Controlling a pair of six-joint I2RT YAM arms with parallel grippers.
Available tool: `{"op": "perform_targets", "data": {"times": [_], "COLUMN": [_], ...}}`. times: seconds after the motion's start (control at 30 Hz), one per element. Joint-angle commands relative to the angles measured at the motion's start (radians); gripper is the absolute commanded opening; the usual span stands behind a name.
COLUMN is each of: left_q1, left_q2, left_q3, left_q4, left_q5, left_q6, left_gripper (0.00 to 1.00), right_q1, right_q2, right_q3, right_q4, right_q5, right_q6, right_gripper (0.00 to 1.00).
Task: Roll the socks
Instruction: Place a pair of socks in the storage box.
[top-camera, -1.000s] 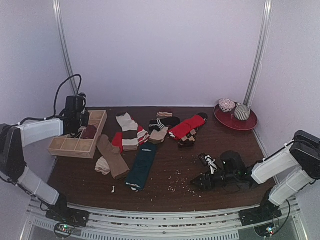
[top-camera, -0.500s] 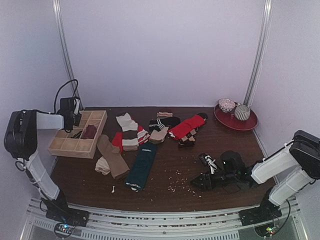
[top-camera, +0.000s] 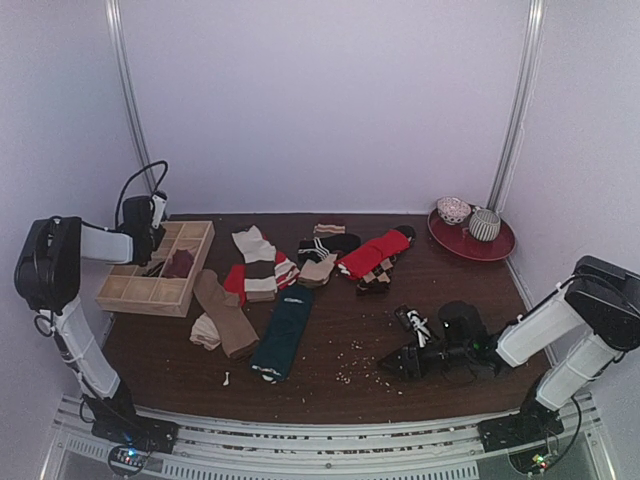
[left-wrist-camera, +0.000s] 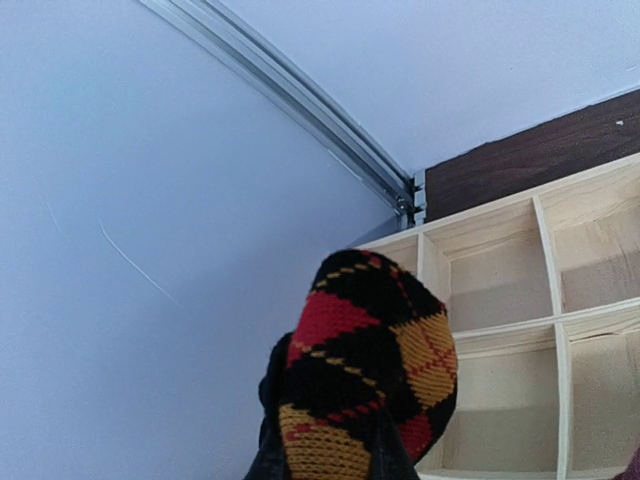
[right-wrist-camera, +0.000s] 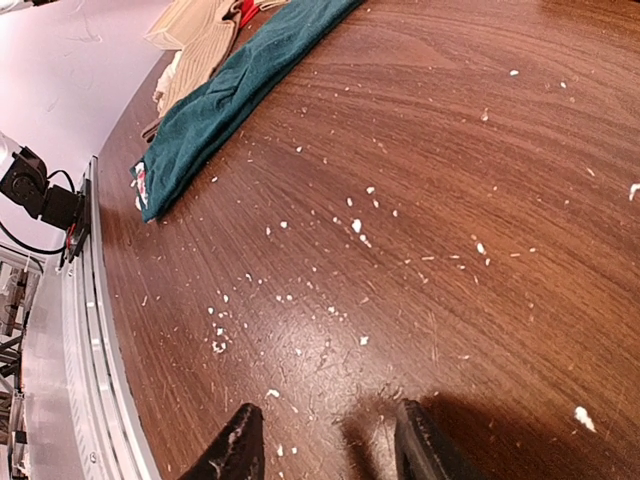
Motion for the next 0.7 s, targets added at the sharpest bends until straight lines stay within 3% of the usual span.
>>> {"op": "perform_targets", "data": {"times": [0.0, 0.37, 0.67], "left_q1": [0.001, 0.013, 0.021], "left_q2": [0.047, 0.15, 0.21], "left_q3": [0.018, 0.046, 0.106], "left_q4": [0.105, 0.104, -0.109], "left_q5": [-0.026, 0.03, 0.139], "left_q6": [0.09, 0.118, 0.096], "left_gripper": [0.0, 0.0, 0.0], "right_q1": [-0.006, -0.006, -0.005], "right_q2": [0.049, 0.052, 0.038], "right_q3": [0.008, 0.002, -0.016], "right_q4": [0.002, 0.004, 0.006], "right_q5": [-0.024, -0.033, -0.039], "right_q6": [0.012, 0.02, 0.019], "right_gripper": [0.45, 0.45, 0.45]}}
